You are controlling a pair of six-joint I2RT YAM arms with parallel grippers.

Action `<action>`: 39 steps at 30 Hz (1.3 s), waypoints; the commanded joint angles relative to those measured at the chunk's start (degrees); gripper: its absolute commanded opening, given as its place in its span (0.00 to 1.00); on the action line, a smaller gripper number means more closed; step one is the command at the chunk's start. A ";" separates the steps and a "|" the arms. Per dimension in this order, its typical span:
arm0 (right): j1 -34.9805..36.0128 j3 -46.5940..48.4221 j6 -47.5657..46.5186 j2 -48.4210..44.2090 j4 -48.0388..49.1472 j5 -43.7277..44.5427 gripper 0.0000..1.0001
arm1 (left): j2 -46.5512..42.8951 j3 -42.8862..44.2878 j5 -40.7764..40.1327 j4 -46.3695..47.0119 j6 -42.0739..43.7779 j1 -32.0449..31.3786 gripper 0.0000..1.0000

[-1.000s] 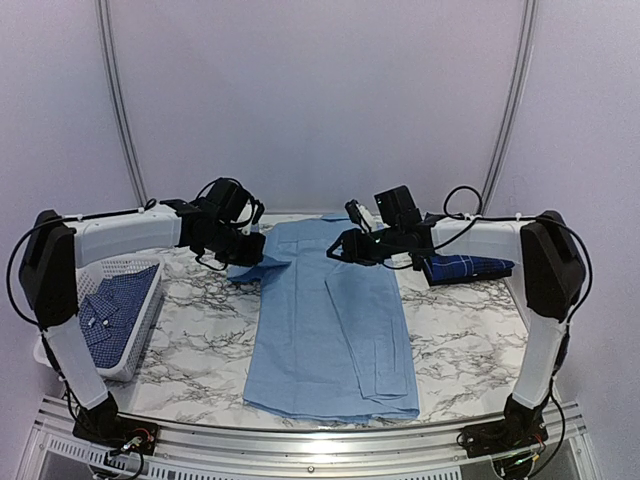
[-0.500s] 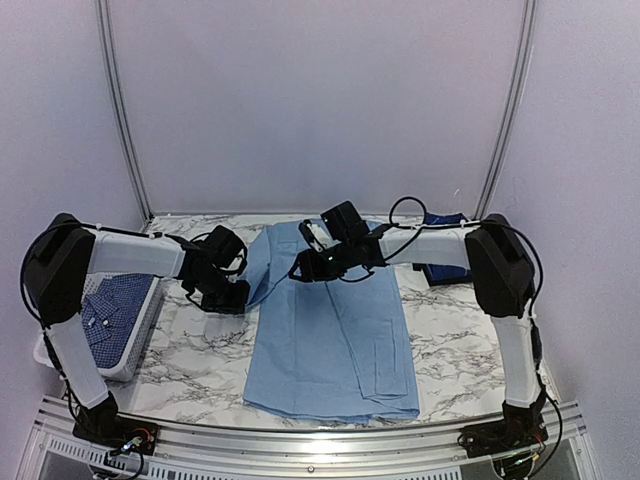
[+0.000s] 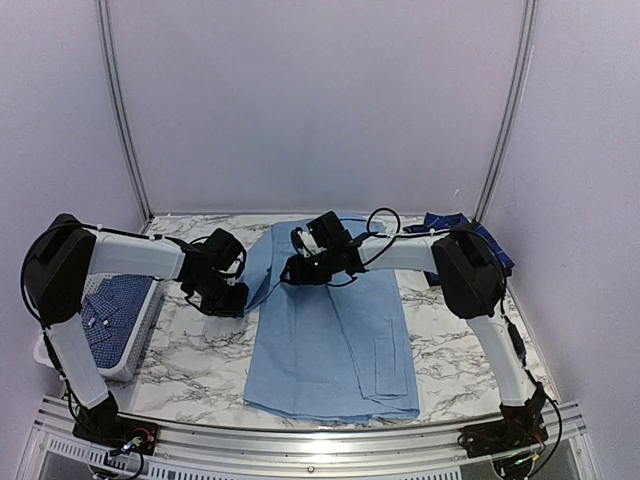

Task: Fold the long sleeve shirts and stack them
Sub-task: Pass from the left arm to the right

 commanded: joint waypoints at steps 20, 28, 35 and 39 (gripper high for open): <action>-0.01 9.06 7.07 6.53 4.41 -4.34 0.29 | -0.20 1.02 0.75 -0.40 -0.52 0.08 0.00; -0.06 7.53 7.46 4.63 4.80 -3.98 0.10 | 0.10 1.40 1.06 -0.34 -0.53 0.04 0.00; -0.07 6.57 6.91 1.42 4.43 -3.10 0.00 | 0.05 2.00 1.47 -0.41 -0.53 0.07 0.00; -0.07 5.20 5.65 -2.06 3.46 -0.49 0.00 | -0.12 2.76 2.24 -0.42 -0.49 0.12 0.02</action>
